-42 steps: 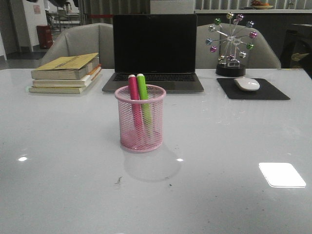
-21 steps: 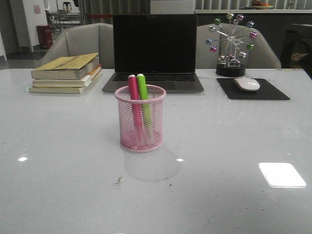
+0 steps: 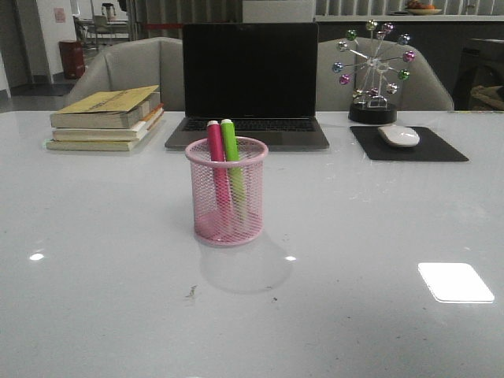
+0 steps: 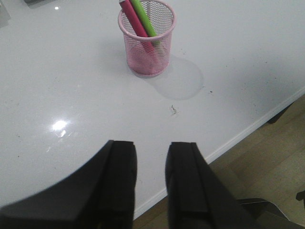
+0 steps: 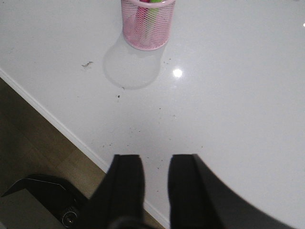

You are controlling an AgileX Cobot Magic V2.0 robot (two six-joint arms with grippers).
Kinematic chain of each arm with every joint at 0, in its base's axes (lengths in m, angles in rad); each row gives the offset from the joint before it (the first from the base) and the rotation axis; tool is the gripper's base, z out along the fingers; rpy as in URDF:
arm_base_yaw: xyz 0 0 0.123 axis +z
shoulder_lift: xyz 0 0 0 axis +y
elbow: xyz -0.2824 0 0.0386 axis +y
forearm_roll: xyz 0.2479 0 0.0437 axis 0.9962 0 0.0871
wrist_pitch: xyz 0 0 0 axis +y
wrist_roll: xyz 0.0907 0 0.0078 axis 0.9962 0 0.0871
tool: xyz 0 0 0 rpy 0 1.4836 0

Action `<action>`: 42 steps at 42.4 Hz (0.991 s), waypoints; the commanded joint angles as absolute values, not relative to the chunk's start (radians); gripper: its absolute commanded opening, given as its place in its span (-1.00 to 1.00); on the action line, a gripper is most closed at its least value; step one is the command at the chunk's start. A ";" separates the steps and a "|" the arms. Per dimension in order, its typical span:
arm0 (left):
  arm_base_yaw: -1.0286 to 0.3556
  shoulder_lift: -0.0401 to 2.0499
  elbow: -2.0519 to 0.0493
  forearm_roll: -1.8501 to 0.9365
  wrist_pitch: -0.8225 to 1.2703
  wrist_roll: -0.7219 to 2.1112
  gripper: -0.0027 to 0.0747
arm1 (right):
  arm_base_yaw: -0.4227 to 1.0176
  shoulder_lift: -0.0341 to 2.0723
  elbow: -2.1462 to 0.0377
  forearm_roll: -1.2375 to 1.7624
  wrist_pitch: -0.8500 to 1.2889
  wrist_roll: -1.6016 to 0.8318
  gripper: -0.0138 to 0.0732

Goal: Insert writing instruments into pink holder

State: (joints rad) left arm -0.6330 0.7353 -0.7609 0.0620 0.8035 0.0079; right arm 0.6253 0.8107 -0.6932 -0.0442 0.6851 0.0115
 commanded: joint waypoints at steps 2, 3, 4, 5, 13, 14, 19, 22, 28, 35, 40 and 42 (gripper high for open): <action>-0.632 0.731 -0.788 0.065 0.729 0.000 -0.68 | 0.620 0.802 -0.719 -0.059 0.616 0.000 -0.49; -0.632 0.731 -0.788 0.065 0.729 0.000 -0.70 | 0.620 0.802 -0.719 -0.059 0.616 0.000 -0.53; -0.632 0.731 -0.788 0.065 0.729 0.000 -0.69 | 0.620 0.802 -0.719 -0.059 0.616 0.000 -0.56; -0.632 0.731 -0.788 0.065 0.729 0.000 -0.69 | 0.620 0.802 -0.719 -0.059 0.616 0.000 -0.56; -0.632 0.731 -0.788 0.079 0.729 0.000 -0.69 | 0.620 0.802 -0.719 -0.059 0.616 0.000 -0.55; -0.632 0.731 -0.788 0.079 0.729 0.000 -0.69 | 0.620 0.802 -0.719 -0.059 0.616 0.000 -0.55; -0.632 0.731 -0.788 0.079 0.729 0.000 -0.69 | 0.620 0.802 -0.719 -0.059 0.616 0.000 -0.55; -0.632 0.731 -0.788 0.079 0.729 0.000 -0.69 | 0.620 0.802 -0.719 -0.059 0.616 0.000 -0.55; -0.632 0.731 -0.788 0.079 0.729 0.000 -0.69 | 0.620 0.802 -0.719 -0.059 0.616 0.000 -0.55; -0.619 0.708 -0.786 0.079 0.728 0.000 -0.69 | 0.620 0.802 -0.719 -0.059 0.616 0.000 -0.55; -0.531 0.652 -0.773 0.079 0.720 0.000 -0.69 | 0.620 0.802 -0.719 -0.059 0.616 0.000 -0.55; -0.487 0.621 -0.752 0.079 0.682 0.000 -0.69 | 0.620 0.802 -0.719 -0.059 0.616 0.000 -0.55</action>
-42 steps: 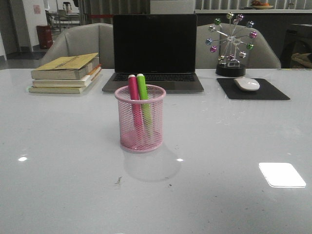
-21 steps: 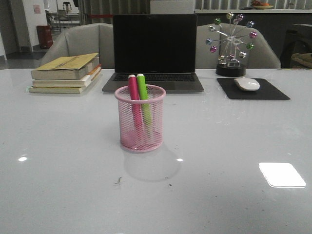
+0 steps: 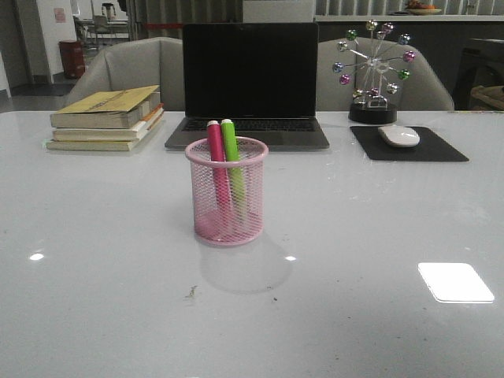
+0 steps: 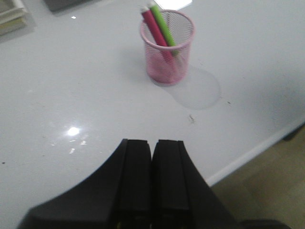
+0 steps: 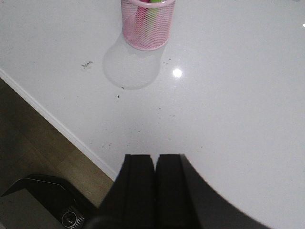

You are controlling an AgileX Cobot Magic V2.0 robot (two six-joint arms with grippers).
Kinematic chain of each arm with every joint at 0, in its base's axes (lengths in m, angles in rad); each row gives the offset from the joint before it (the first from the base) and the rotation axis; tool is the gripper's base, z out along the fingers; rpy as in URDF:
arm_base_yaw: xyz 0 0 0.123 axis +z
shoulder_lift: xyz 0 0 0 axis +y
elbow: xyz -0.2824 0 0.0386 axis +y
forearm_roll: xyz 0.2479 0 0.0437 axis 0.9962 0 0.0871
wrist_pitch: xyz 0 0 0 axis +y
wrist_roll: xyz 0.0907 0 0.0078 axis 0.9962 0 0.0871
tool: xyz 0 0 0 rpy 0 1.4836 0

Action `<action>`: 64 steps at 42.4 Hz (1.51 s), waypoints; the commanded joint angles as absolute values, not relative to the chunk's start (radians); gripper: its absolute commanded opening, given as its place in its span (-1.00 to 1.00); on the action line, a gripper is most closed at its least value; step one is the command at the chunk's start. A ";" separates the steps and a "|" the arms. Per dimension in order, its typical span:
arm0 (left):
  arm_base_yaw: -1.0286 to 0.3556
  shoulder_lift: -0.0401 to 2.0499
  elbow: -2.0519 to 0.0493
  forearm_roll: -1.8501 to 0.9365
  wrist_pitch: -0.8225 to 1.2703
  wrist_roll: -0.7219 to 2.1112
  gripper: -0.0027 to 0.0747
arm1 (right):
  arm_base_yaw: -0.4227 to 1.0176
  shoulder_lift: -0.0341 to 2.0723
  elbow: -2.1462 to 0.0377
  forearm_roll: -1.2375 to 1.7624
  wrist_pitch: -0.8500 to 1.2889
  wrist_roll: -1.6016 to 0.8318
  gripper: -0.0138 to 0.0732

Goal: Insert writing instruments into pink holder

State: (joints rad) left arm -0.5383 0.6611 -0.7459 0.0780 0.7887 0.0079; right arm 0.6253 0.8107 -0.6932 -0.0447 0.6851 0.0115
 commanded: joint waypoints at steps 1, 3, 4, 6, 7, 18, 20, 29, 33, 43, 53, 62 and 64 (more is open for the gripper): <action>-0.457 0.597 -0.732 0.079 0.658 0.000 -0.69 | 0.620 0.802 -0.719 -0.059 0.616 0.000 -0.55; -0.405 0.553 -0.687 0.079 0.592 0.000 -0.69 | 0.620 0.802 -0.719 -0.059 0.616 0.000 -0.55; -0.376 0.527 -0.665 0.079 0.552 0.000 -0.69 | 0.620 0.802 -0.719 -0.059 0.616 0.000 -0.55; -0.335 0.486 -0.608 0.079 0.493 0.000 -0.69 | 0.620 0.802 -0.719 -0.059 0.616 0.000 -0.55; -0.307 0.457 -0.582 0.079 0.453 0.000 -0.69 | 0.620 0.802 -0.719 -0.059 0.616 0.000 -0.55; -0.108 0.195 -0.234 0.015 0.127 0.000 -0.69 | 0.620 0.802 -0.719 -0.059 0.616 0.000 -0.55; -0.083 0.148 -0.168 0.000 0.074 0.000 -0.69 | 0.620 0.802 -0.719 -0.059 0.616 0.000 -0.55; -0.039 0.019 -0.011 -0.006 -0.043 0.000 -0.69 | 0.620 0.802 -0.719 -0.059 0.616 0.000 -0.55; -0.039 -0.004 0.009 -0.006 -0.061 0.000 -0.69 | 0.620 0.802 -0.719 -0.059 0.616 0.000 -0.55; -0.019 -0.012 0.009 -0.006 -0.063 0.000 -0.69 | 0.620 0.802 -0.719 -0.059 0.616 0.000 -0.55; -0.023 -0.024 0.009 -0.006 -0.055 0.000 -0.69 | 0.620 0.802 -0.719 -0.059 0.614 0.000 -0.55; -0.023 -0.022 0.009 -0.006 -0.055 0.000 -0.69 | 0.620 0.802 -0.719 -0.059 0.614 0.000 -0.55; -0.023 -0.022 0.009 -0.006 -0.055 0.000 -0.69 | 0.620 0.802 -0.719 -0.059 0.614 0.000 -0.55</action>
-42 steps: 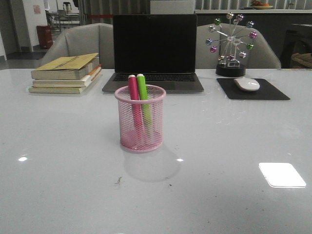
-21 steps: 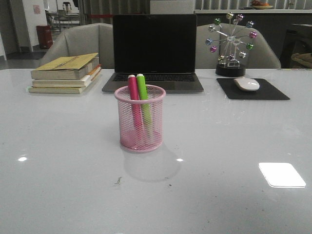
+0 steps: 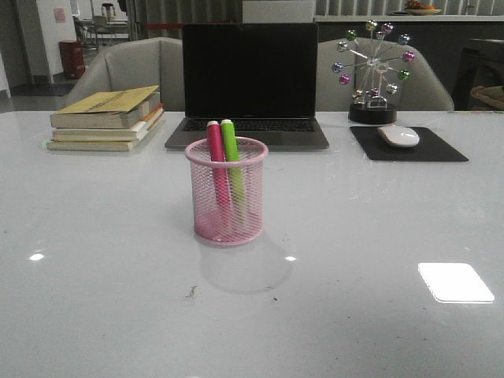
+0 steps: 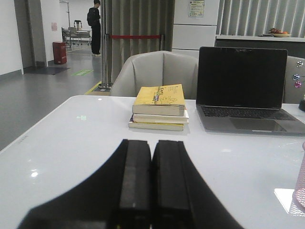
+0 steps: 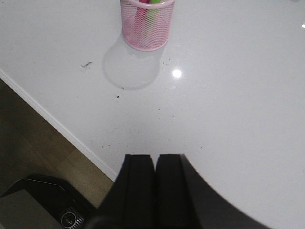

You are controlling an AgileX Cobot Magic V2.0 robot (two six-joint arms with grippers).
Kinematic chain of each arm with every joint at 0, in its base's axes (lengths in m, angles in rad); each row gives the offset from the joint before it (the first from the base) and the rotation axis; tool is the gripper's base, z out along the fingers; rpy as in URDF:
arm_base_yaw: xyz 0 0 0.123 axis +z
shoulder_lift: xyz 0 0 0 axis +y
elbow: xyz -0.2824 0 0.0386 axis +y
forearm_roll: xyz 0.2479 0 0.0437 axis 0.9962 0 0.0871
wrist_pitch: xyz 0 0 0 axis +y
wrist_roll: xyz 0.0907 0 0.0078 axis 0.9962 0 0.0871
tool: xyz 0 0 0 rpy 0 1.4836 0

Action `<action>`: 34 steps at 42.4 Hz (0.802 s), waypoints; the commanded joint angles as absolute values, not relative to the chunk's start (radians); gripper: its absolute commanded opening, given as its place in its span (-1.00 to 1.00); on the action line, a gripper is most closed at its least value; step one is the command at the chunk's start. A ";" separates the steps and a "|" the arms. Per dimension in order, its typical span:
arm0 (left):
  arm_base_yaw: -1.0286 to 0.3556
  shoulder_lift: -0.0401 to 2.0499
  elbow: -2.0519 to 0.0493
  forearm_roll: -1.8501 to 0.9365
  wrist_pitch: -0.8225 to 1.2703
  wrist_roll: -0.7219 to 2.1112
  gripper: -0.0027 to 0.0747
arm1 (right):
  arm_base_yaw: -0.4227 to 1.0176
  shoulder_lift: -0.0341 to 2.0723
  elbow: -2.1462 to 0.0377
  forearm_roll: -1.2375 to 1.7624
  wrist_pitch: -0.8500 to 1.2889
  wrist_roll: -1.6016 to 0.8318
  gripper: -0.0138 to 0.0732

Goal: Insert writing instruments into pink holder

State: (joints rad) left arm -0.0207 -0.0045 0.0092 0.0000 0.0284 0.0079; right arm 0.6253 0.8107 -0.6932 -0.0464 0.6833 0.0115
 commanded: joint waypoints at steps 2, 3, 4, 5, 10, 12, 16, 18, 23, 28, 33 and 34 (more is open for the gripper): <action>-0.023 -0.022 0.009 -0.006 -0.055 0.000 -0.69 | 0.620 0.802 -0.719 -0.059 0.614 0.000 -0.55; -0.023 -0.022 0.009 -0.006 -0.055 0.000 -0.69 | 0.620 0.802 -0.719 -0.059 0.614 0.000 -0.55; -0.023 -0.022 0.009 -0.006 -0.055 0.000 -0.69 | 0.620 0.802 -0.719 -0.059 0.614 0.000 -0.55; -0.023 -0.022 0.009 -0.006 -0.055 0.000 -0.69 | 0.620 0.802 -0.719 -0.059 0.614 0.000 -0.55; -0.023 -0.022 0.009 -0.006 -0.055 0.000 -0.69 | 0.620 0.802 -0.719 -0.059 0.614 0.000 -0.55; -0.023 -0.022 0.009 -0.006 -0.055 0.000 -0.69 | 0.620 0.802 -0.719 -0.059 0.614 0.000 -0.55; -0.023 -0.022 0.009 -0.006 -0.055 0.000 -0.69 | 0.620 0.802 -0.719 -0.059 0.614 0.000 -0.55; -0.023 -0.022 0.009 -0.006 -0.055 0.000 -0.69 | 0.620 0.802 -0.719 -0.059 0.614 0.000 -0.55; -0.023 -0.022 0.009 -0.006 -0.055 0.000 -0.69 | 0.620 0.802 -0.719 -0.059 0.614 0.000 -0.55; -0.023 -0.022 0.009 -0.006 -0.055 0.000 -0.69 | 0.620 0.802 -0.719 -0.059 0.614 0.000 -0.55; -0.023 -0.022 0.009 -0.006 -0.055 0.000 -0.69 | 0.621 0.802 -0.715 -0.059 0.611 0.000 -0.55; -0.023 -0.022 0.009 -0.006 -0.055 0.000 -0.69 | 0.619 0.796 -0.711 -0.059 0.611 0.000 -0.55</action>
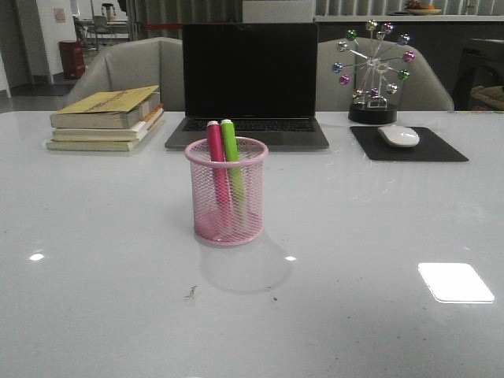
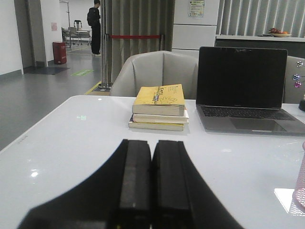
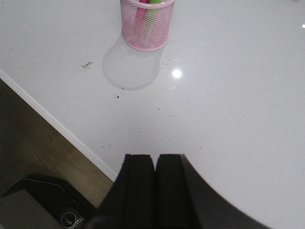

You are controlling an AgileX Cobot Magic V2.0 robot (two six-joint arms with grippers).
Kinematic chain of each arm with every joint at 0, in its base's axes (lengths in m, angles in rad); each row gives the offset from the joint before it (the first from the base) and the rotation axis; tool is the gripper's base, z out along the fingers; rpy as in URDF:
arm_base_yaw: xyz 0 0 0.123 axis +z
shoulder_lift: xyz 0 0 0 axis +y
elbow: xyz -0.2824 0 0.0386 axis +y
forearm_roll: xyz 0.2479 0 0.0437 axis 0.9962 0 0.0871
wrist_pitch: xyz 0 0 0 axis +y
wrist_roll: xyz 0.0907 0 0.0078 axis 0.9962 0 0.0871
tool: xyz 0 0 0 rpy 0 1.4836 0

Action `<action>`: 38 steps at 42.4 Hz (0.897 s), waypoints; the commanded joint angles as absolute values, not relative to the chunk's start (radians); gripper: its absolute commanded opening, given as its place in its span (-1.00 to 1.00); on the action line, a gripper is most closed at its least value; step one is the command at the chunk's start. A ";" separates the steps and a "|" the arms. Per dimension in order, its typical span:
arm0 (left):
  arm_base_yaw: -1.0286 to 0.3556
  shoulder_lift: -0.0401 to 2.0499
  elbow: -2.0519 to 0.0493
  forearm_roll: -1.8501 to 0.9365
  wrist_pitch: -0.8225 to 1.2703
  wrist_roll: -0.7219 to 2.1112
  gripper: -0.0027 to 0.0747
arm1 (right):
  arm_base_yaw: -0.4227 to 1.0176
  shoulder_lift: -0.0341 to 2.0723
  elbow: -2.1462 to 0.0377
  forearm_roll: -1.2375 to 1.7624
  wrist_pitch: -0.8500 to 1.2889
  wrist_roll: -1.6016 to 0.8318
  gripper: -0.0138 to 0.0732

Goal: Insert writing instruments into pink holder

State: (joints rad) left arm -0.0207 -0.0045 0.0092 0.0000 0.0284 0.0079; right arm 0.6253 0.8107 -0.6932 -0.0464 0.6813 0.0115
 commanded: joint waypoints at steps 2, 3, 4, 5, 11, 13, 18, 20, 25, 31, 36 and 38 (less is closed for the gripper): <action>-0.023 -0.022 0.009 -0.006 -0.055 0.000 -0.69 | 0.600 0.777 -0.699 -0.056 0.611 0.000 -0.55; -0.023 -0.022 0.009 -0.006 -0.055 0.000 -0.69 | 0.579 0.762 -0.687 -0.051 0.605 0.000 -0.55; -0.023 -0.022 0.009 -0.006 -0.055 0.000 -0.69 | 0.560 0.747 -0.675 -0.046 0.587 0.000 -0.55; -0.023 -0.022 0.009 -0.006 -0.055 0.000 -0.69 | 0.537 0.732 -0.662 -0.041 0.566 0.000 -0.55; -0.023 -0.022 0.009 -0.006 -0.055 0.000 -0.69 | 0.356 0.549 -0.517 -0.033 0.352 0.000 -0.55; -0.022 -0.022 0.009 -0.006 -0.055 0.000 -0.69 | 0.308 0.484 -0.469 -0.033 0.297 0.000 -0.55; -0.022 -0.022 0.009 -0.006 -0.055 0.000 -0.69 | 0.199 0.302 -0.332 -0.033 0.192 0.000 -0.55; -0.022 -0.022 0.009 -0.006 -0.055 0.000 -0.69 | 0.158 0.230 -0.277 -0.033 0.161 0.000 -0.55; -0.022 -0.022 0.009 -0.006 -0.055 0.000 -0.69 | 0.087 0.071 -0.148 -0.020 0.106 0.000 -0.55; -0.022 -0.022 0.009 -0.006 -0.055 0.000 -0.69 | 0.052 -0.035 -0.029 0.006 0.011 0.000 -0.55; -0.022 -0.022 0.009 -0.006 -0.055 0.000 -0.69 | 0.051 -0.031 0.016 0.007 -0.051 0.000 -0.55; -0.022 -0.022 0.009 -0.006 -0.055 0.000 -0.69 | 0.051 -0.031 0.016 0.007 -0.068 0.000 -0.55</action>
